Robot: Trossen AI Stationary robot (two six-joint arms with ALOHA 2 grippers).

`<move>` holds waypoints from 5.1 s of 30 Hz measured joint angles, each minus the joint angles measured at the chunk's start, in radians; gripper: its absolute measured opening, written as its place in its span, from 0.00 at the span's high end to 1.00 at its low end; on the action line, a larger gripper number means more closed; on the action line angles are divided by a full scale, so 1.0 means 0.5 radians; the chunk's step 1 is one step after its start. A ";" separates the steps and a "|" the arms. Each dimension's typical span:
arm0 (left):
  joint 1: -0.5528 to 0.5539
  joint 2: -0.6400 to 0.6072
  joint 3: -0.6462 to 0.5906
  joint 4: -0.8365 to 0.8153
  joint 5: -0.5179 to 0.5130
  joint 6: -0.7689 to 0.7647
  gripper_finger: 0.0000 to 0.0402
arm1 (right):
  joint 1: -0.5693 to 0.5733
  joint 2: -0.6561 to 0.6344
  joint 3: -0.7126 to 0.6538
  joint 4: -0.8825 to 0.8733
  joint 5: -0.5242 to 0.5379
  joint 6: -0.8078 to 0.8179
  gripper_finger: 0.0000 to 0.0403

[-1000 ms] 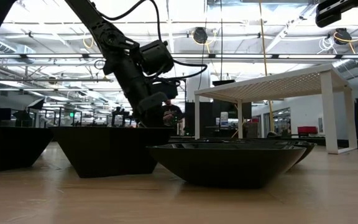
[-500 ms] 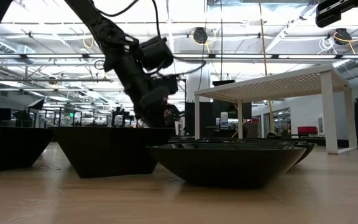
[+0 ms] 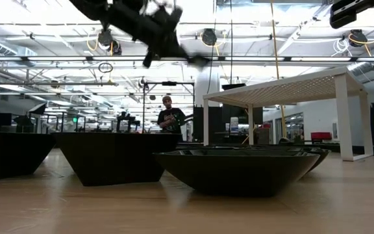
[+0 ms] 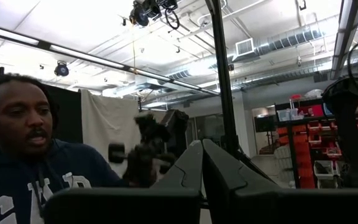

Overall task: Pick & Place Mini shaped plates
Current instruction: Stack the black square plate on top of the other black square plates on the shelf

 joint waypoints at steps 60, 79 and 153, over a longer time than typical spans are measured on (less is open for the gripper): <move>-0.054 0.663 0.558 -0.256 0.230 0.263 0.69 | 0.000 0.000 0.000 -0.001 0.000 -0.001 1.00; -0.108 0.861 0.382 -0.904 -0.030 0.060 0.51 | 0.000 0.000 0.000 -0.001 0.001 -0.001 1.00; 0.054 0.823 0.549 0.406 -0.022 -0.195 0.93 | 0.000 0.000 0.000 0.000 -0.002 -0.001 1.00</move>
